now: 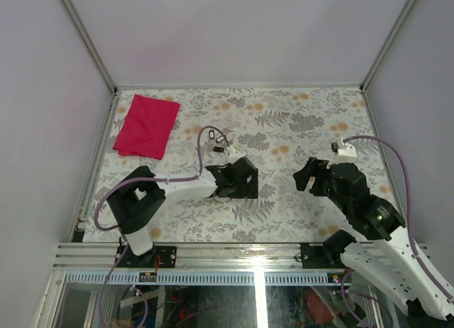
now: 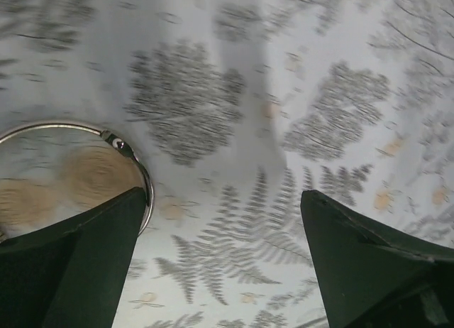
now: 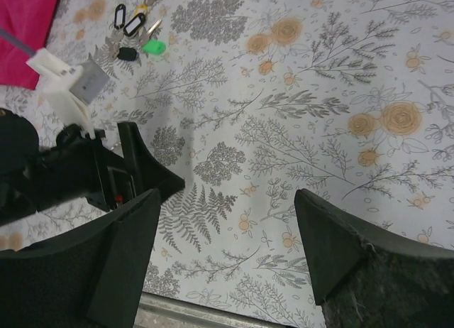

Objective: Put the keys on the keyring

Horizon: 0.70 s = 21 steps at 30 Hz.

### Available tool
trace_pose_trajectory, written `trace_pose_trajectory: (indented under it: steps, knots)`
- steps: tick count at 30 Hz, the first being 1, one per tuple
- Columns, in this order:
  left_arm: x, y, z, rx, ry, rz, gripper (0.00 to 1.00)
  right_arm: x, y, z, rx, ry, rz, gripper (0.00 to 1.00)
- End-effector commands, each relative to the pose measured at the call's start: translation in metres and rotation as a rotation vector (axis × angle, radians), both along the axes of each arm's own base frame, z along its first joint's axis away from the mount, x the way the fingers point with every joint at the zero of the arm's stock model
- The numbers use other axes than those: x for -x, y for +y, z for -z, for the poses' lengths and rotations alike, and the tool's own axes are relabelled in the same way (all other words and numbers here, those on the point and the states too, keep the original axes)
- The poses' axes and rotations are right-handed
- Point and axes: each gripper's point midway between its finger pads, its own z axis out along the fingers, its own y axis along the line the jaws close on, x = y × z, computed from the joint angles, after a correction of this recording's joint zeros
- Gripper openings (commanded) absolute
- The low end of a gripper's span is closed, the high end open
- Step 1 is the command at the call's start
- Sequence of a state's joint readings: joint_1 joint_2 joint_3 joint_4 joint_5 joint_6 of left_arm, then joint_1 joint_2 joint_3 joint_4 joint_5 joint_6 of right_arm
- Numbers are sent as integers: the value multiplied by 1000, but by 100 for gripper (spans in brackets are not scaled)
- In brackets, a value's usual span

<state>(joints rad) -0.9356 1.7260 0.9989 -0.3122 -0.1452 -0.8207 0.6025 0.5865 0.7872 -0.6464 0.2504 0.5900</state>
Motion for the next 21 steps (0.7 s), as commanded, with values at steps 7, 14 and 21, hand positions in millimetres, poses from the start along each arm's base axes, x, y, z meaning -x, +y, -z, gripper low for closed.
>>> trace_pose_trajectory:
  steps: [7,14,21]
  knots:
    - [-19,-48,-76,129,-184,9,96,7,-22,-41,-76,-161,78,84]
    - [-40,-32,-130,88,-305,0,97,14,-19,-42,-64,-177,20,85]
    - [-15,23,-121,-8,-294,25,95,13,6,-32,-48,-102,-104,84]
